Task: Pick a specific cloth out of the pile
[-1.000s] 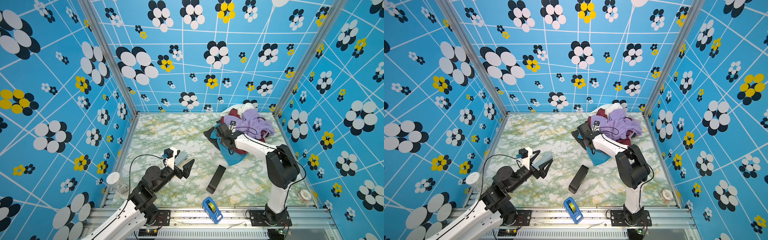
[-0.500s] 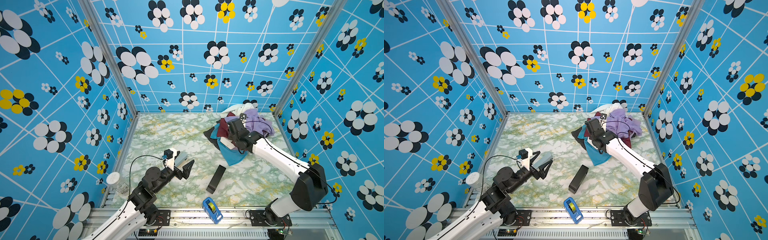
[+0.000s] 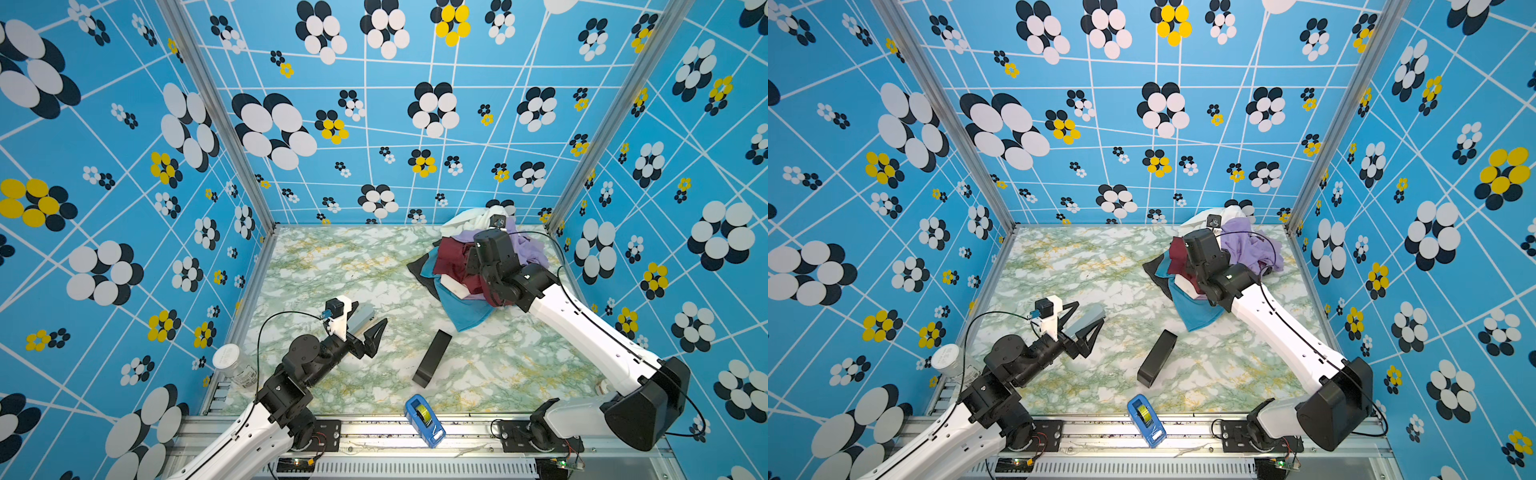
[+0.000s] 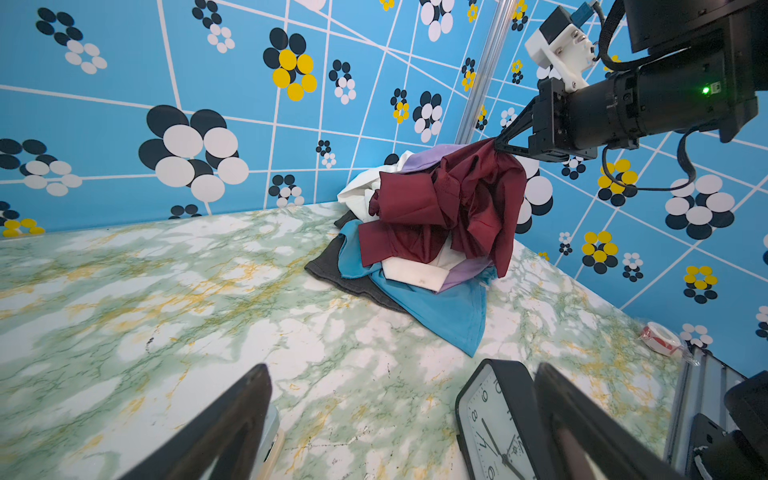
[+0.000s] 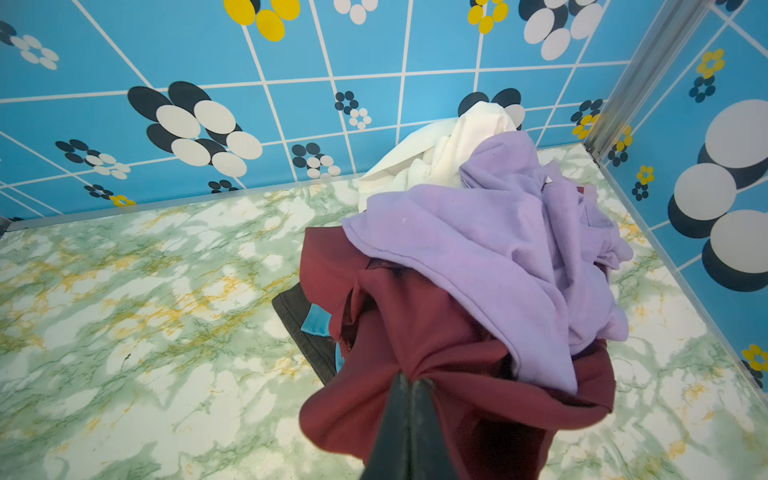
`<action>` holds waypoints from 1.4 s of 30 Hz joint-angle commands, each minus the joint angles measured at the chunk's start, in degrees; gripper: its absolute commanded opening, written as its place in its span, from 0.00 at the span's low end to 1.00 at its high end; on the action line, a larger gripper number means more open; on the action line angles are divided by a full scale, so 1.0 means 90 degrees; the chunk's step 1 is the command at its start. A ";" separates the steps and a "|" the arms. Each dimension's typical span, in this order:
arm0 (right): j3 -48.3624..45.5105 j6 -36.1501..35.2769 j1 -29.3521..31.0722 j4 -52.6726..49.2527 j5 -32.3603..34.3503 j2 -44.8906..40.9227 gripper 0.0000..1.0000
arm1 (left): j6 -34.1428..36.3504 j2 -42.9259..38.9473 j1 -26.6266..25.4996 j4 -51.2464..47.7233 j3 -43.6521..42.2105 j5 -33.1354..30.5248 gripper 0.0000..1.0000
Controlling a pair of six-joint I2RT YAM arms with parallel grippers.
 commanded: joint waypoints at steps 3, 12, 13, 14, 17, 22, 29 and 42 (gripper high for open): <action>0.0712 -0.0450 0.0047 0.0089 -0.0304 -0.0202 0.00 | -0.0036 -0.0102 0.0062 0.0111 -0.0105 -0.0098 0.99; 0.1487 -0.0586 0.0047 -0.0099 -0.0799 -0.0253 0.00 | -0.0036 -0.0092 0.0061 0.0169 -0.0094 -0.0103 0.99; 0.1503 -0.0570 0.0046 -0.0078 -0.0854 -0.0274 0.00 | -0.0036 -0.0088 0.0061 0.0164 -0.0103 -0.0116 0.99; 0.1521 -0.0542 0.0047 -0.0039 -0.0941 -0.0309 0.00 | -0.0036 -0.0093 0.0064 0.0156 -0.0100 -0.0134 0.99; 0.1543 -0.0501 0.0047 0.0107 -0.1125 -0.0392 0.00 | -0.0036 -0.0097 0.0064 0.0162 -0.0100 -0.0139 0.99; 0.1821 -0.0518 0.0052 0.0282 -0.1366 -0.0500 0.00 | -0.0036 -0.0100 0.0061 0.0164 -0.0109 -0.0142 0.99; 0.2158 -0.0690 0.0047 0.0465 -0.1539 -0.0616 0.00 | -0.0041 -0.0109 0.0066 0.0174 -0.0125 -0.0166 0.99; 0.2519 -0.0650 0.0046 0.0853 -0.2138 -0.0706 0.00 | -0.0025 -0.0204 0.0063 0.0107 -0.0178 -0.0185 0.99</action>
